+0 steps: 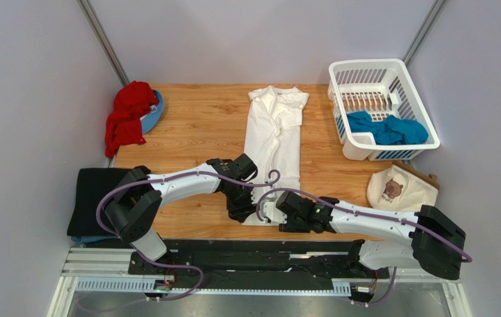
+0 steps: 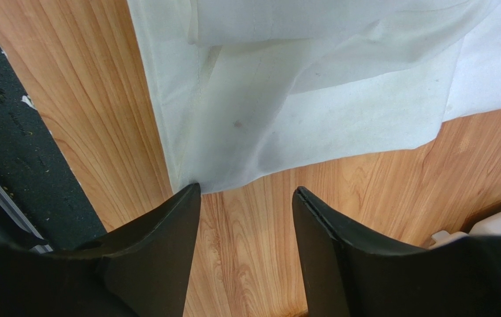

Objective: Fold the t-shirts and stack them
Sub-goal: Fold the tshirt

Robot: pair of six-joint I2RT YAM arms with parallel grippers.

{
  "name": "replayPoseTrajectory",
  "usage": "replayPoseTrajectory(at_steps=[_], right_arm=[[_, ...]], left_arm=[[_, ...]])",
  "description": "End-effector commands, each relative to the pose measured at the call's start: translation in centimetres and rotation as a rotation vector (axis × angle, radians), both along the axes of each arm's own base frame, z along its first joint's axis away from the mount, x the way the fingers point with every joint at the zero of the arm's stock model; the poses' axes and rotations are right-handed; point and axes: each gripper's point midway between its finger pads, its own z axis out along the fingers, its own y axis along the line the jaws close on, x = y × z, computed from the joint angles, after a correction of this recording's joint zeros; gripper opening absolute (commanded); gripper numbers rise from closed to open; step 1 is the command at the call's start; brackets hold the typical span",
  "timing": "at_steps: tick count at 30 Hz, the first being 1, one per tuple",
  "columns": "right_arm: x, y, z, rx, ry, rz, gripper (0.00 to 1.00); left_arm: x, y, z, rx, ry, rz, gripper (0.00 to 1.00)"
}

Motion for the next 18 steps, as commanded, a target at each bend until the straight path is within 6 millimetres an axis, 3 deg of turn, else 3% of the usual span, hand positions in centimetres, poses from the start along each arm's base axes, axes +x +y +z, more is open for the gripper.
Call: replayPoseTrajectory(at_steps=[1,14,18], right_arm=[[1.1,0.4,0.7,0.028,-0.053,-0.010,0.59],[1.8,0.2,0.7,0.040,-0.069,-0.020,0.63],[1.7,0.3,0.4,0.041,-0.055,-0.013,0.64]], left_arm=[[0.6,-0.7,-0.3,-0.010,-0.039,-0.011,0.56],[0.0,-1.0,-3.3,0.079,-0.021,-0.029,0.57],[-0.5,-0.5,-4.4,0.137,-0.030,-0.034,0.45]])
